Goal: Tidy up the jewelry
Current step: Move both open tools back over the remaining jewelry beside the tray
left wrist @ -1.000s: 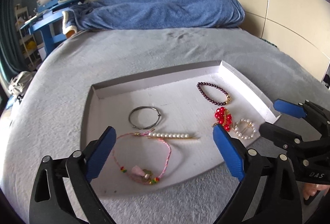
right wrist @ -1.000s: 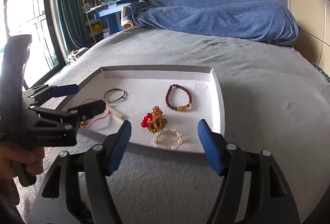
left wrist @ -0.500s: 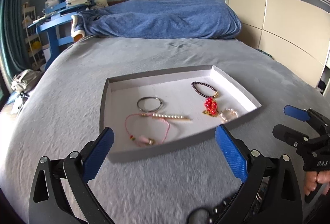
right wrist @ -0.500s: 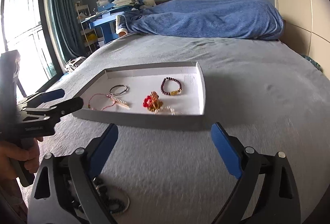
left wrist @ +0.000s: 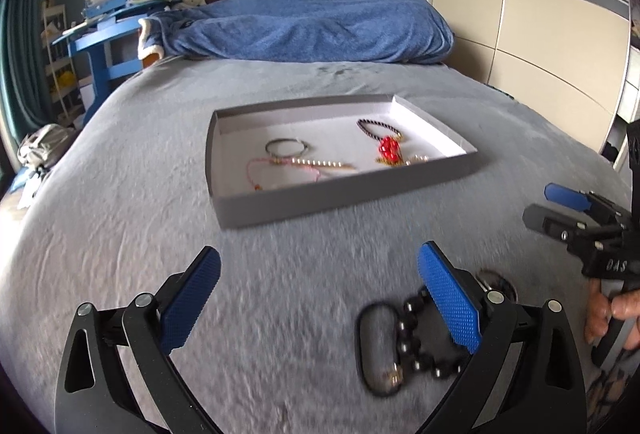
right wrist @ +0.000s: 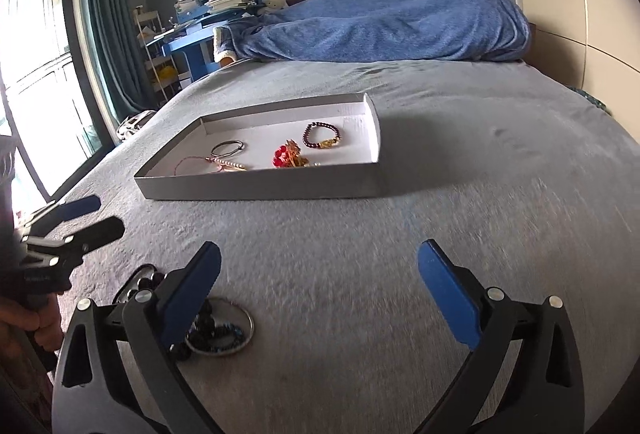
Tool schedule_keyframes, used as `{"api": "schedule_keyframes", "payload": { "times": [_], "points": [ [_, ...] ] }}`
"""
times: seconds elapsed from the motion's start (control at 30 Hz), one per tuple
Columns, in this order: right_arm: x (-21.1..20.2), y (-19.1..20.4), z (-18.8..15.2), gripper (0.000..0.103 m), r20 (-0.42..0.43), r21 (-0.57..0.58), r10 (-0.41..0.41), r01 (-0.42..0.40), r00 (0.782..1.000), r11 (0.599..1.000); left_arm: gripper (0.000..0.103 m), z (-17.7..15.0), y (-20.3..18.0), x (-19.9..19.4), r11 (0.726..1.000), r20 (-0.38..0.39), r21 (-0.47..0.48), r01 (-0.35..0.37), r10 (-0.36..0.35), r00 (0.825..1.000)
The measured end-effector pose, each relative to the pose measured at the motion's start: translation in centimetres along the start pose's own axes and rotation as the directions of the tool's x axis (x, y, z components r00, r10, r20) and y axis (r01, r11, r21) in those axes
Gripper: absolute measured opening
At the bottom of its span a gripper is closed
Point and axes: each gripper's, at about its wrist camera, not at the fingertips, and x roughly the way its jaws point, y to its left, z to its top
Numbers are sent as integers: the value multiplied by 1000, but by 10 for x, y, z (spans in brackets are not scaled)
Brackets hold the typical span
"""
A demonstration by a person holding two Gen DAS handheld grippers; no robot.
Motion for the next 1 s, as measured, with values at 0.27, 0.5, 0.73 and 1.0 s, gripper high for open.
{"api": "schedule_keyframes", "payload": {
  "times": [0.27,0.5,0.73,1.0],
  "points": [
    [-7,3,-15,97,-9,-5,-12,12,1000,1000,98,-17,-4,-12,1000,0,5,17,-17,1000],
    [-13,5,-22,97,2,-10,-9,9,1000,1000,98,-28,-3,-21,999,20,-8,35,-35,999],
    [-21,8,-29,97,12,-9,6,-6,1000,1000,98,-32,-9,-27,999,30,15,31,-32,999],
    [-16,21,-32,83,-31,-61,71,-73,997,996,98,-34,-8,-29,999,23,18,49,-49,999]
  ]
}}
